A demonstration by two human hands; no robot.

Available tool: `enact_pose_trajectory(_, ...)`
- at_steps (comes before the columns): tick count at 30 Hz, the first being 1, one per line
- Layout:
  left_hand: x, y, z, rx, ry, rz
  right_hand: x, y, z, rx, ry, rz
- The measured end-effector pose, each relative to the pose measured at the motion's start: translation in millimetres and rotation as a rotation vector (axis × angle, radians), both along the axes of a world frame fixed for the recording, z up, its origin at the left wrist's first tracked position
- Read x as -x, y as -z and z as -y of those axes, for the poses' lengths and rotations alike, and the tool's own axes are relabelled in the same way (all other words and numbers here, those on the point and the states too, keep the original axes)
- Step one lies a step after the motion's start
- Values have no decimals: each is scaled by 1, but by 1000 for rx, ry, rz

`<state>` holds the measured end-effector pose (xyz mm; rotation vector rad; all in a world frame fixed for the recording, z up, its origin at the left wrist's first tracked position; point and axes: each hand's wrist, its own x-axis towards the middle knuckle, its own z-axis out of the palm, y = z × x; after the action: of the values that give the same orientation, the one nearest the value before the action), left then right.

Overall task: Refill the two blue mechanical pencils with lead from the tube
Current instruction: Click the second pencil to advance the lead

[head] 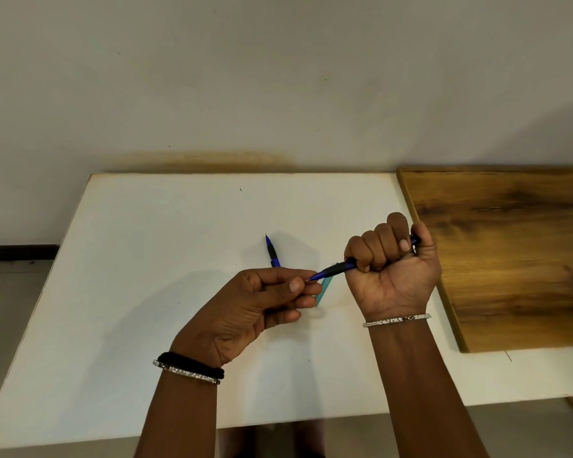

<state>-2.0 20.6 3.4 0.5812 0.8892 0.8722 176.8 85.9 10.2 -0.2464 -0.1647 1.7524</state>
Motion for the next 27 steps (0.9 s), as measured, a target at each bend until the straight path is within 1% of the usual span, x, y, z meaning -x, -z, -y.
enact_pose_trajectory(27,1,1,0,2,0,-11,0,6,1,-3,-12,4)
